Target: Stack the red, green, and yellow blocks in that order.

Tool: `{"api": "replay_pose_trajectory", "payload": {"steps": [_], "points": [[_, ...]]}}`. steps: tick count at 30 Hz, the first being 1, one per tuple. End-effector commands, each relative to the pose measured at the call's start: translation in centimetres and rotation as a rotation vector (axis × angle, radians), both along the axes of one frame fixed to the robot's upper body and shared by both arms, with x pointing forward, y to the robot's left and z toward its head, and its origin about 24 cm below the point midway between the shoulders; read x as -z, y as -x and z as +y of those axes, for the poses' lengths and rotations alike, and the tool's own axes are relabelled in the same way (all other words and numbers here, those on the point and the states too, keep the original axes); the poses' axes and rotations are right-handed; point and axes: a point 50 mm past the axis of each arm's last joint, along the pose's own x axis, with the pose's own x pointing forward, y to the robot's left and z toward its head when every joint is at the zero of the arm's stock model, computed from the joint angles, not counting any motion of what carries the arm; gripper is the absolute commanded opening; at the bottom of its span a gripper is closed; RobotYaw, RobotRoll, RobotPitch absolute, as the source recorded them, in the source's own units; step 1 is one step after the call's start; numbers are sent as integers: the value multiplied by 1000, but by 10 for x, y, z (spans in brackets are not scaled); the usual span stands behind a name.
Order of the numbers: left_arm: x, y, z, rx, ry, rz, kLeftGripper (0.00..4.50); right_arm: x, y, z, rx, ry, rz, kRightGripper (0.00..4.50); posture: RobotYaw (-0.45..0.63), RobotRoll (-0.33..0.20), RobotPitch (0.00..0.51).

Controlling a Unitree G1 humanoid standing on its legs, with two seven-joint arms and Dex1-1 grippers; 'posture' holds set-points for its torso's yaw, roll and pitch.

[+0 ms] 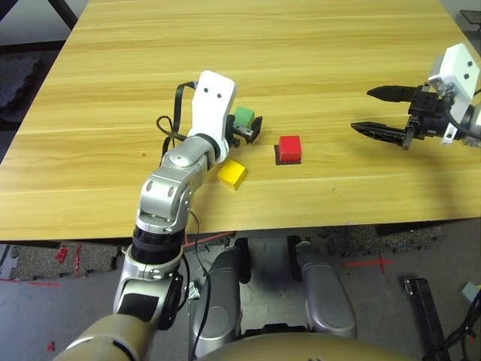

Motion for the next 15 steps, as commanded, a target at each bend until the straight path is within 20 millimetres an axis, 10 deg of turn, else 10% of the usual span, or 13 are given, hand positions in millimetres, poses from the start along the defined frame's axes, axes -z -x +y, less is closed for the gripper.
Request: {"api": "replay_pose_trajectory", "payload": {"steps": [1,15], "points": [[13,-1,1,-10,-14,34,4500,5,-1,3,-11,7,11,4447,172,56,302],[21,-10,3,-27,1,52,4500,7,-5,8,-22,0,-2,4447,175,60,301]]}}
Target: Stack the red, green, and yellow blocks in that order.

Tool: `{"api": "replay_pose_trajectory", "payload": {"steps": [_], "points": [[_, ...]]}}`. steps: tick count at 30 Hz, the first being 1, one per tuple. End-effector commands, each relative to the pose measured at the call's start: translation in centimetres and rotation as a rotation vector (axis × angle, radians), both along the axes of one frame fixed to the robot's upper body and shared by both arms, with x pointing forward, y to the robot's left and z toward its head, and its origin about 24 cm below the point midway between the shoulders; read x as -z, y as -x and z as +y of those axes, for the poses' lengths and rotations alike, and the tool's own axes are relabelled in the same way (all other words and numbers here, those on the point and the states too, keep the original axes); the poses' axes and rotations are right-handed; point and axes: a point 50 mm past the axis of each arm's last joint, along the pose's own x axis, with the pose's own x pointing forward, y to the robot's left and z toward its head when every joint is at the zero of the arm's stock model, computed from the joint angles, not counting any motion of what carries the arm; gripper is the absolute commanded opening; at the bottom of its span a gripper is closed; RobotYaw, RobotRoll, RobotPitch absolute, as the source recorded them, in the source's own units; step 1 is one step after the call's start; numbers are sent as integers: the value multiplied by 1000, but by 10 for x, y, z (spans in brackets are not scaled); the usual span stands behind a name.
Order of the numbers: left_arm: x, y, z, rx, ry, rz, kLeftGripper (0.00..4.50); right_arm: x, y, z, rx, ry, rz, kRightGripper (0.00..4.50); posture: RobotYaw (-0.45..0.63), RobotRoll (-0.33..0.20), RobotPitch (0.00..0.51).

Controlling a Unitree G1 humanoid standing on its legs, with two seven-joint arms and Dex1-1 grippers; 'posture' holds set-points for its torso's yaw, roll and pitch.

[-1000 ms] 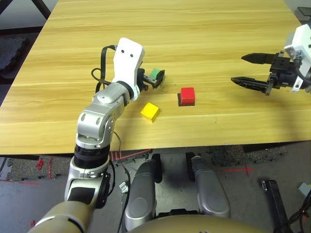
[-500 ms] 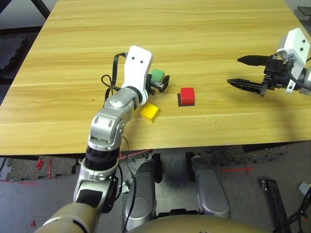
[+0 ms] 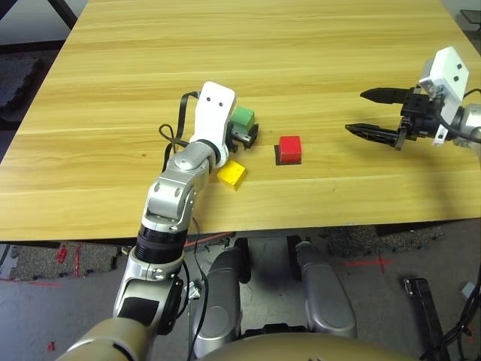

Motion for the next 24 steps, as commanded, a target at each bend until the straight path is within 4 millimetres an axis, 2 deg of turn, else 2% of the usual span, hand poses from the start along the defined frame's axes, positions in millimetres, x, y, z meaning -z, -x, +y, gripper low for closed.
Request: {"api": "replay_pose_trajectory", "payload": {"steps": [1,9,12,17,18,22,24], "points": [[5,-3,1,-11,-4,10,4500,1,0,1,-4,9,-7,4447,175,60,301],[8,-7,3,-22,43,14,4500,2,0,2,-4,9,-10,4447,173,58,303],[10,-9,6,-40,46,16,3863,2,0,2,-5,10,-9,4500,174,57,304],[11,-10,7,-38,52,16,2185,2,0,3,-6,8,-11,4500,173,56,302],[11,-10,7,-37,53,17,2020,2,0,3,-5,8,-13,4500,173,56,302],[11,-11,9,-18,40,10,2025,1,-1,2,-2,6,-18,4500,172,56,295],[5,-12,12,18,16,-31,2025,1,-1,2,-2,6,-18,4500,174,55,289]]}}
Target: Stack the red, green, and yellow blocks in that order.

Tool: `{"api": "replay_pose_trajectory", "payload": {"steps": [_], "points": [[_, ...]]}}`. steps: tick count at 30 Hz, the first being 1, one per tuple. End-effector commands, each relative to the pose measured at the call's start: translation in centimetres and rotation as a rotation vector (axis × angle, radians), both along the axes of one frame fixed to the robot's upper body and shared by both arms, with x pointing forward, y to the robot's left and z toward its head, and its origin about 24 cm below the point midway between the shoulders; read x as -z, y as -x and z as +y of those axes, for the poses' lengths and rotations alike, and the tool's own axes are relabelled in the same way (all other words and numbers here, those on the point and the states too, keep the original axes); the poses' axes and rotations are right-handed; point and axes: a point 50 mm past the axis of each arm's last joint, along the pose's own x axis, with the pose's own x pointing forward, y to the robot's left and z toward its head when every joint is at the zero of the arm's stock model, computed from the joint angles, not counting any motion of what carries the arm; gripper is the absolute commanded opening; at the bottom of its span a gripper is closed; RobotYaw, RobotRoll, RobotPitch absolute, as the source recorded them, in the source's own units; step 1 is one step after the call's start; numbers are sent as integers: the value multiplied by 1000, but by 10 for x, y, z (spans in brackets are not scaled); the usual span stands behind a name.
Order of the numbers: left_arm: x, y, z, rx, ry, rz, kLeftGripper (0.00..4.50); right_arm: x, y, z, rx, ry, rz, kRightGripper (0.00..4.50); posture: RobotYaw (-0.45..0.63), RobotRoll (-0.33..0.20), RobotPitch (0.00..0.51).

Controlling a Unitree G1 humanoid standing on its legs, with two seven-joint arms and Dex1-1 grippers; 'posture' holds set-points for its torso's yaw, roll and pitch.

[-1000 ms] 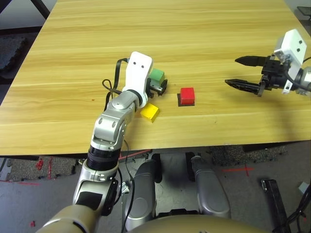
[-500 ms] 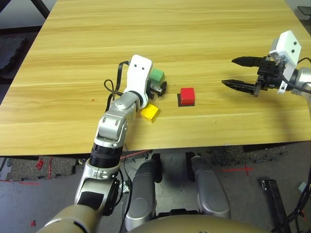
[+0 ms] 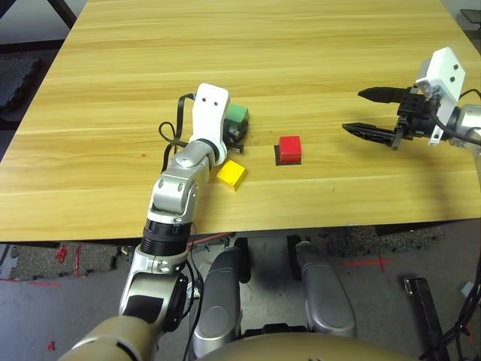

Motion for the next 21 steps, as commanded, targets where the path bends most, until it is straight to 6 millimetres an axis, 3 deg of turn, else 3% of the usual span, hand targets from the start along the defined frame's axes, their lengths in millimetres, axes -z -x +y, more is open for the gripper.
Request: {"api": "replay_pose_trajectory", "payload": {"steps": [1,8,12,14,18,21], "points": [[-6,-2,6,67,-38,-56,2025,2,-1,1,-1,10,0,4500,174,55,289],[-57,2,11,448,-29,-305,2025,3,-4,1,-2,13,-1,4500,185,58,278],[-79,15,6,663,-30,-344,2025,4,-4,1,-4,13,0,4500,188,60,277],[-81,21,2,737,-57,-319,2025,4,-4,1,-4,13,1,4500,190,63,276],[-65,26,-1,771,-182,-64,2025,4,-5,0,-1,14,-1,4500,189,73,273],[-63,32,-7,857,-238,25,2025,4,-5,1,-3,14,-3,4500,189,76,270]]}}
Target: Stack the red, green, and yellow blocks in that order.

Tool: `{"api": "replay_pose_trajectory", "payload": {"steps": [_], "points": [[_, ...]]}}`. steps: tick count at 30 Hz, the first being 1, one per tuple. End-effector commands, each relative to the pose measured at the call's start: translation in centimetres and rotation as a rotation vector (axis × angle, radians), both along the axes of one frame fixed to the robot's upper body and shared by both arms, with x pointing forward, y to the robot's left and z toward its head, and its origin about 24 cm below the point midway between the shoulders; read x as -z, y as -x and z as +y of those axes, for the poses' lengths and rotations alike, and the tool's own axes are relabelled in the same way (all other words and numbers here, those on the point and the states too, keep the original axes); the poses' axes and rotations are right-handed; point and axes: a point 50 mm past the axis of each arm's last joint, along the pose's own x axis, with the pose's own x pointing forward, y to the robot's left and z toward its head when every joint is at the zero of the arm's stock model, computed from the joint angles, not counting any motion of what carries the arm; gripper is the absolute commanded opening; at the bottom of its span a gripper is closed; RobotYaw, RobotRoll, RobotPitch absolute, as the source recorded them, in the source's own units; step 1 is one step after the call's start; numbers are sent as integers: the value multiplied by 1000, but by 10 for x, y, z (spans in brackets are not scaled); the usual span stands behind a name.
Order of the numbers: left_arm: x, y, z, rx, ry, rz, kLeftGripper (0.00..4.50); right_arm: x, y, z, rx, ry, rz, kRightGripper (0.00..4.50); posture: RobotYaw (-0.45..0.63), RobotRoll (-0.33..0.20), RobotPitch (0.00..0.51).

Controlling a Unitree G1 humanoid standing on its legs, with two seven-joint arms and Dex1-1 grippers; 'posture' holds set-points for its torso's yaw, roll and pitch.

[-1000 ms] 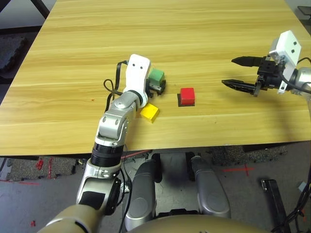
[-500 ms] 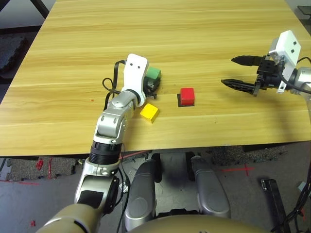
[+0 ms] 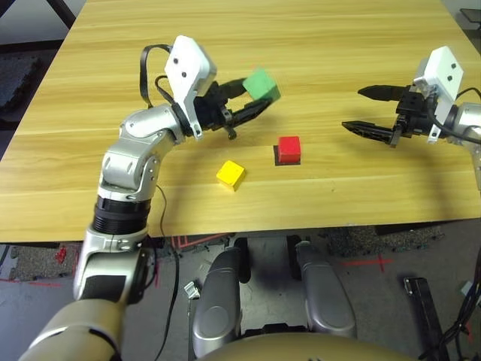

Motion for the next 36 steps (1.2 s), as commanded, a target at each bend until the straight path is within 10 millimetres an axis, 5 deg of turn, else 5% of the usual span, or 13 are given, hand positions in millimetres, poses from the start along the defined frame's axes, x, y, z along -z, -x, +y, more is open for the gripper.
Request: {"api": "replay_pose_trajectory", "payload": {"steps": [1,11,36], "points": [[4,10,-12,115,-117,80,2025,2,0,1,-11,10,5,4500,189,76,270],[-3,0,-40,185,-129,66,2025,2,13,4,-75,23,60,4500,177,83,277],[5,-4,-65,311,-83,-4,2025,-1,23,3,-113,65,95,4500,161,67,293]]}}
